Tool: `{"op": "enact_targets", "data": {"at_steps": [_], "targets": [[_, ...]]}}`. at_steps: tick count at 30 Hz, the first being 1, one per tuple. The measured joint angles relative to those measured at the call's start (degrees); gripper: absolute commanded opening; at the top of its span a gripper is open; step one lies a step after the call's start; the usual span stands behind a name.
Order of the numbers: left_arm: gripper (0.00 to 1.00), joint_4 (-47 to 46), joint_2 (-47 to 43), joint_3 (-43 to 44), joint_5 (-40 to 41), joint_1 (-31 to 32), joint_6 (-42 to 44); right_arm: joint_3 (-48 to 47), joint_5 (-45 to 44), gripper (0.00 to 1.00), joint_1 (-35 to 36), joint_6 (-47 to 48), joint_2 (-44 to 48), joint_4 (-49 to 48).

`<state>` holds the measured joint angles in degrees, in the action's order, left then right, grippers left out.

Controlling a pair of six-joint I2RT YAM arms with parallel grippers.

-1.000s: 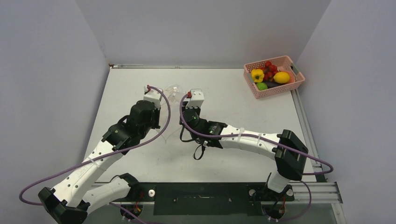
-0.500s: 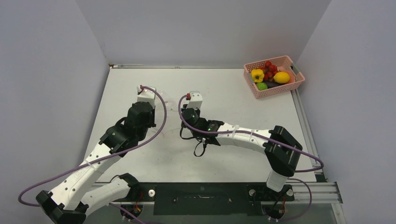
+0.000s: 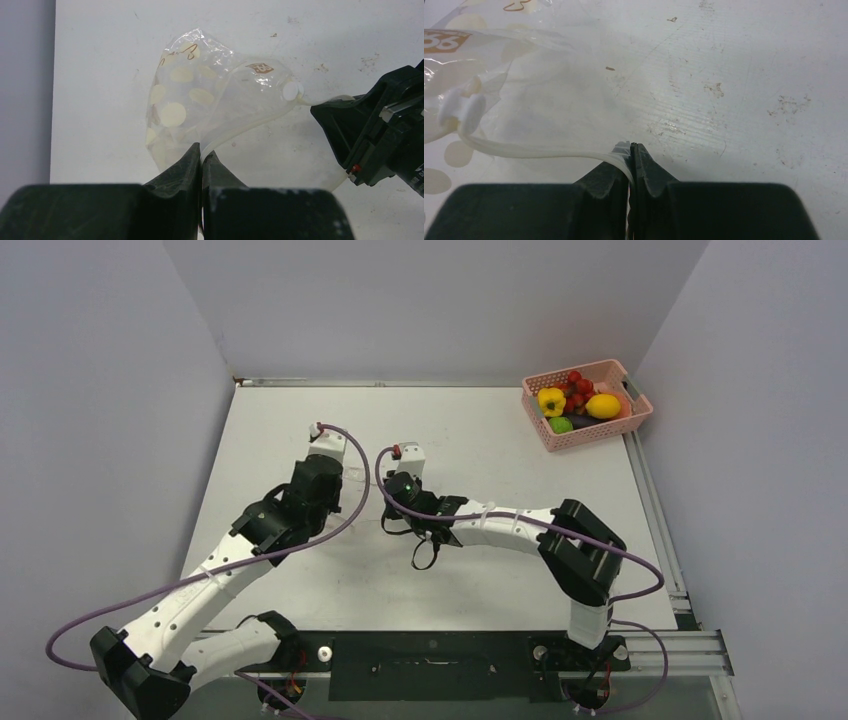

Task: Place the food in the zip-top bag and seal the zipper
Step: Open the zipper of the food storage bag at the center of the board, then move the bin to the center of the board.

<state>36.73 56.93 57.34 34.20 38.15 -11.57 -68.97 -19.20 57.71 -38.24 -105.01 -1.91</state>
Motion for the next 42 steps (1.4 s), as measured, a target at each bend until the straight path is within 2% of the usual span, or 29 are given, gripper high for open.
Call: {"op": "enact_targets", "data": {"at_steps": [8, 18, 29, 36, 42], "targets": [[0.0, 0.2, 2.4, 0.0, -0.4, 0.0, 0.0, -0.1, 2.8, 0.18, -1.0, 1.2, 0.0, 0.3], [0.0, 0.5, 4.5, 0.0, -0.3, 0.0, -0.4, -0.1, 5.9, 0.55, -1.0, 2.4, 4.3, 2.1], [0.0, 1.2, 5.4, 0.0, -0.4, 0.0, -1.3, -2.3, 4.6, 0.67, -1.0, 4.6, 13.7, 7.0], [0.0, 1.2, 5.4, 0.0, -0.5, 0.0, -1.3, -3.2, -3.1, 0.75, -1.9, 7.0, 16.7, 12.2], [0.0, 1.2, 5.3, 0.0, -1.4, 0.0, -1.3, -4.6, -8.7, 0.76, -7.6, 8.1, 16.9, 17.1]]}}
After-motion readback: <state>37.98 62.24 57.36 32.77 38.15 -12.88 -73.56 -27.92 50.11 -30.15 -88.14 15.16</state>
